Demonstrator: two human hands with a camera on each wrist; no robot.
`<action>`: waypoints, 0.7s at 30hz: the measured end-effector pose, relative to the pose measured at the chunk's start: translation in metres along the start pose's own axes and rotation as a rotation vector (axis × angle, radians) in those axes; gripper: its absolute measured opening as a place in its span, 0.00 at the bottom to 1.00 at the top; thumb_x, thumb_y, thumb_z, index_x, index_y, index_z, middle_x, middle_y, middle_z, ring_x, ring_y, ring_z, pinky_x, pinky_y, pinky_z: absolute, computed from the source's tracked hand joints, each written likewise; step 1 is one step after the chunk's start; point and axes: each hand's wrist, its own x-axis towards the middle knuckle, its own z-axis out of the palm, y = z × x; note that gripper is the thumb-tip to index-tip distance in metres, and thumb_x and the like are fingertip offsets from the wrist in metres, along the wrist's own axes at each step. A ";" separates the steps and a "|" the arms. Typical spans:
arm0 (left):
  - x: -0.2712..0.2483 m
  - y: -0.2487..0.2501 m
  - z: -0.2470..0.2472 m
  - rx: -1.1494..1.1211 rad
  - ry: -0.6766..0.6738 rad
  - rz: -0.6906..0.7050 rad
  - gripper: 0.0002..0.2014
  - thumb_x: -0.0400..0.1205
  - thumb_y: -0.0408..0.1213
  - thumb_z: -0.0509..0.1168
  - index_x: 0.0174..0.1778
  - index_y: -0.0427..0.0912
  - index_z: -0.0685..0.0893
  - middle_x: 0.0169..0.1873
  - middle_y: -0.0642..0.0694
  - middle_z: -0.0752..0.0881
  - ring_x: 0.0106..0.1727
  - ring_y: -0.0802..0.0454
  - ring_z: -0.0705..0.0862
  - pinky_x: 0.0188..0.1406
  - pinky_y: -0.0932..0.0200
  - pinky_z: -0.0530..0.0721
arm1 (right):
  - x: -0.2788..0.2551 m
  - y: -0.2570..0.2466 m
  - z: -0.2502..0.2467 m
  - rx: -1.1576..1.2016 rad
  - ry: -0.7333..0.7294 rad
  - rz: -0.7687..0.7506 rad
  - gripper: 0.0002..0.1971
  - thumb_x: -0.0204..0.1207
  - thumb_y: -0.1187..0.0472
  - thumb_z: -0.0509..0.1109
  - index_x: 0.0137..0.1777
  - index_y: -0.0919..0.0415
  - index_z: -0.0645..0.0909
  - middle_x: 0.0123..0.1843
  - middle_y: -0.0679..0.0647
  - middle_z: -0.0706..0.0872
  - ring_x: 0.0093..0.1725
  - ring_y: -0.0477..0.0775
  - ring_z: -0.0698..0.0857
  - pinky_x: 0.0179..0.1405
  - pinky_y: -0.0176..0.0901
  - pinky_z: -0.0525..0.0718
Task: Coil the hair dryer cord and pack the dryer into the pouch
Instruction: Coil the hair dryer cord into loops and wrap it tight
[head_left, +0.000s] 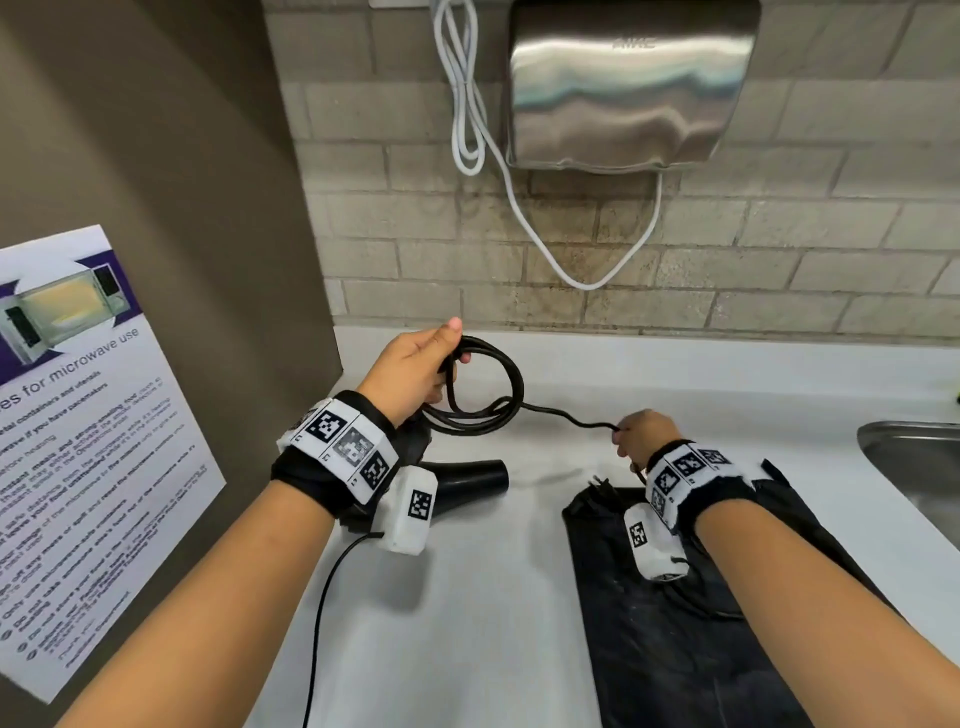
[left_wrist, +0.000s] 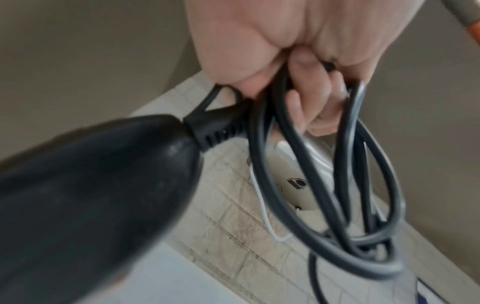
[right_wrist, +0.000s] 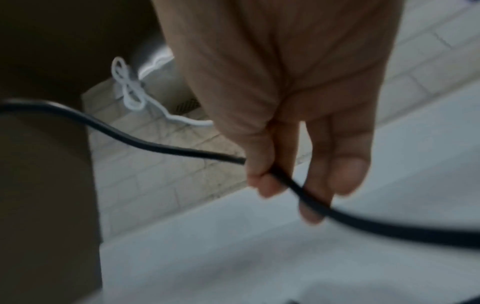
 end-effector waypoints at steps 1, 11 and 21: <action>0.000 -0.001 0.000 0.043 -0.019 0.012 0.20 0.86 0.45 0.53 0.31 0.40 0.78 0.22 0.47 0.68 0.16 0.62 0.62 0.18 0.69 0.60 | -0.002 0.002 0.002 -0.069 -0.020 -0.002 0.14 0.81 0.65 0.58 0.61 0.66 0.81 0.62 0.59 0.84 0.62 0.58 0.83 0.55 0.43 0.80; 0.004 -0.007 -0.001 0.132 -0.057 0.090 0.16 0.84 0.47 0.58 0.33 0.44 0.80 0.20 0.53 0.65 0.19 0.62 0.63 0.18 0.71 0.62 | -0.034 -0.046 -0.005 -0.239 -0.126 -0.609 0.24 0.79 0.58 0.61 0.75 0.44 0.64 0.70 0.50 0.78 0.68 0.56 0.77 0.71 0.56 0.69; -0.002 -0.002 -0.002 0.212 -0.155 0.050 0.16 0.84 0.45 0.56 0.31 0.42 0.75 0.19 0.55 0.65 0.19 0.61 0.60 0.19 0.68 0.58 | -0.024 -0.056 -0.010 0.092 0.177 -0.507 0.10 0.82 0.67 0.56 0.44 0.59 0.77 0.39 0.61 0.80 0.37 0.58 0.77 0.38 0.41 0.72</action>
